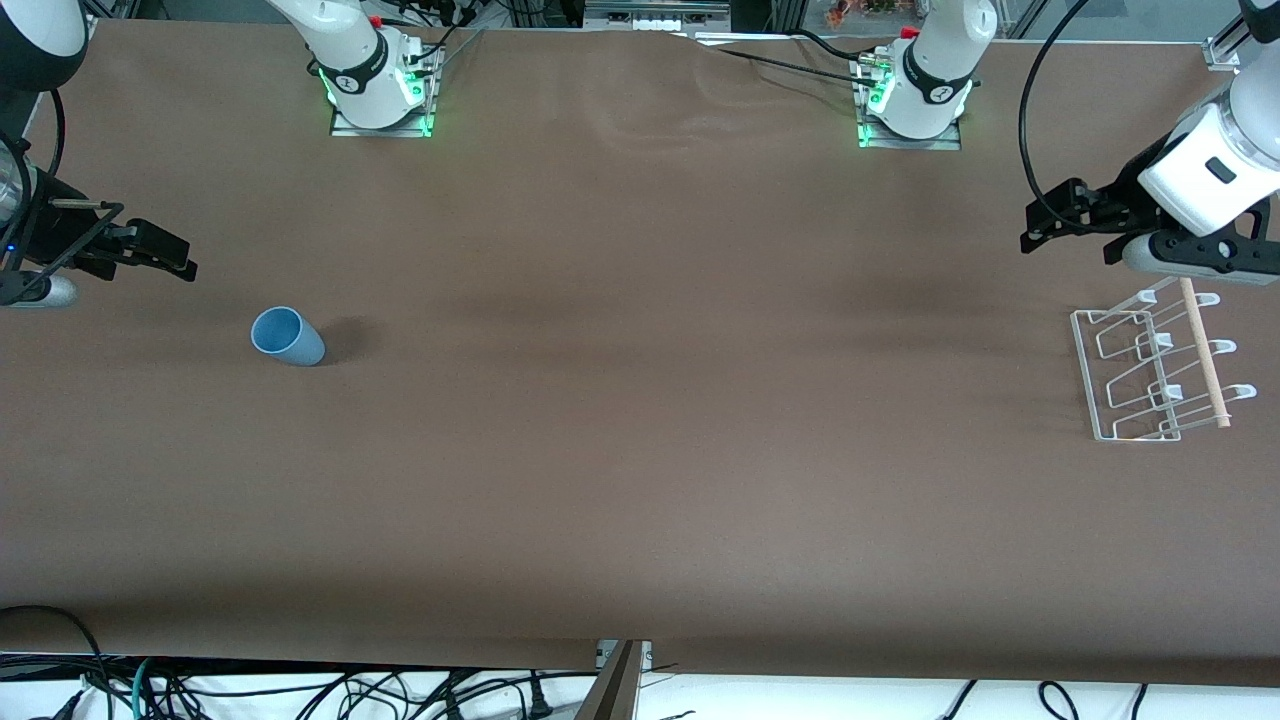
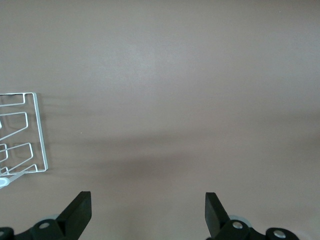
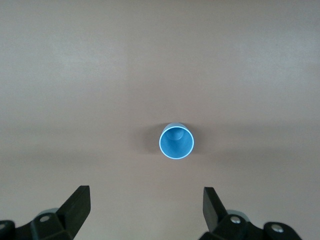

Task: Transfer cup to left arm and place on rack

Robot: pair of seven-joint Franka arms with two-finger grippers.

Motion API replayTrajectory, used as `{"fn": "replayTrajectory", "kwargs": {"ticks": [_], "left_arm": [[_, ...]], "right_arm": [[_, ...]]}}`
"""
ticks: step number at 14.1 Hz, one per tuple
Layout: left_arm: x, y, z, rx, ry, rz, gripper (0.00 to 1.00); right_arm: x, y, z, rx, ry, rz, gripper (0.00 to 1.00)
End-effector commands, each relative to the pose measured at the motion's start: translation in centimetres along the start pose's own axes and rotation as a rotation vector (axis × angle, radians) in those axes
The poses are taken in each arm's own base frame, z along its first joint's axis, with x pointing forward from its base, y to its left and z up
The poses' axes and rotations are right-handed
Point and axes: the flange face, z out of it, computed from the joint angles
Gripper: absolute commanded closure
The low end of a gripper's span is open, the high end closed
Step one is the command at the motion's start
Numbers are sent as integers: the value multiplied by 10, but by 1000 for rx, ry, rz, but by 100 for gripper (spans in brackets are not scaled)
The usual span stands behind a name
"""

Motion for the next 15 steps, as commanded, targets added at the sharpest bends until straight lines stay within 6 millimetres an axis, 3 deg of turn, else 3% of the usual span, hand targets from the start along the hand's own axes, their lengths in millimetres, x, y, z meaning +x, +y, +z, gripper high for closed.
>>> {"fn": "replayTrajectory", "kwargs": {"ticks": [1,6,9,11,15], "left_arm": [[2,-1,-3,-2,13,-9,0],[1,0,-1,0,19,-9,0],[1,0,-2,0,19,-9,0],[1,0,-2,0,19,-9,0],[2,0,-1,0,20,-8,0]], "right_arm": [[1,-1,-4,4,-14,-3,0],[2,-2,-5,1,-17,4,0],[5,5,19,-13,-74,-5,0],[10,25,47,-12,-131,-34,1],[18,50,121,-37,-182,-116,0]]}}
